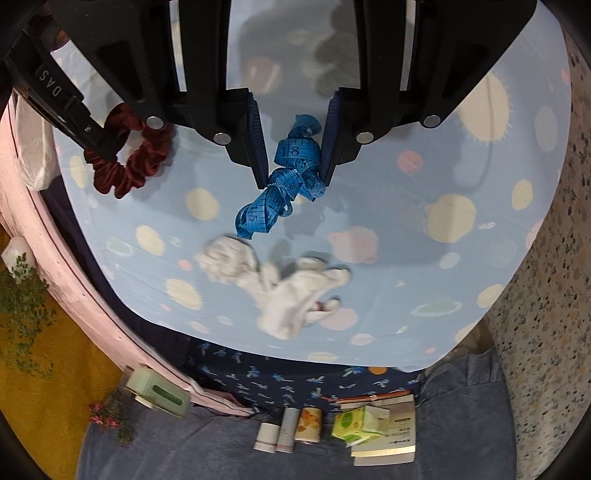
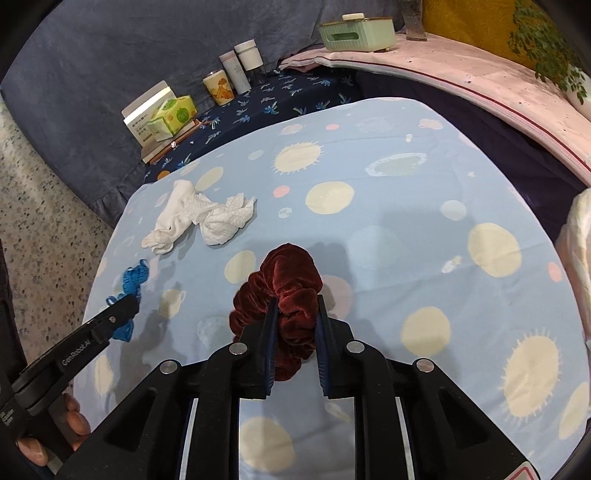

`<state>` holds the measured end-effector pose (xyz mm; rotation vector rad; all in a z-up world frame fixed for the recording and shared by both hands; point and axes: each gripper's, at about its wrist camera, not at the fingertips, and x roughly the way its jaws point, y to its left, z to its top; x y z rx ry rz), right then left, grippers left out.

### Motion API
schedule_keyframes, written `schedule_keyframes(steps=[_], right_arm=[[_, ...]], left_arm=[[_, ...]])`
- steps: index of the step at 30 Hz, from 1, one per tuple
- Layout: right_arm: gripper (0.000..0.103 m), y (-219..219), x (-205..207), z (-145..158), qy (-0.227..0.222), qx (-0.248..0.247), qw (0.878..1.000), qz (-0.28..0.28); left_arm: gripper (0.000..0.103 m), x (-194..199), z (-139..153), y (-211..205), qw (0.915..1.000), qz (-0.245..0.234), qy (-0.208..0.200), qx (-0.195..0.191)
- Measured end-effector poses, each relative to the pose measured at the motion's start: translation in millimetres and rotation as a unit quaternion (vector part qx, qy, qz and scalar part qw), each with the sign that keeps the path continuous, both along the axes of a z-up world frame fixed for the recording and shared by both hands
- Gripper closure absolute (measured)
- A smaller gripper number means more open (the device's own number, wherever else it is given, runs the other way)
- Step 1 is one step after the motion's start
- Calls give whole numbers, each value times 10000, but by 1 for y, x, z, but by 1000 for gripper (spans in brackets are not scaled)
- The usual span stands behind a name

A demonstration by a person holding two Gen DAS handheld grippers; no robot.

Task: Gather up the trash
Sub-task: 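Grasp the dark red scrunchie with the right gripper while the left grasps the blue tape measure, then carry scrunchie and tape measure over the white bin and open both grippers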

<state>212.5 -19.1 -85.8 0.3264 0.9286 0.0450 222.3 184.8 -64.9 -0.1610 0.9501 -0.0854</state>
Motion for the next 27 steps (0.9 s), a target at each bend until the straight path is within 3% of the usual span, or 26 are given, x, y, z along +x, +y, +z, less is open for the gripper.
schedule_keyframes(steps=[14,27], right_arm=[[87,-77,-62,35,-509,208,9974,-475],[87,-165,-110,57,-841,245,9888,-1213]], left_arm=[[76,-46,30,-106,9969,-763,-182,18],[76,-70,50,-203,9869,-1578,-333,84]])
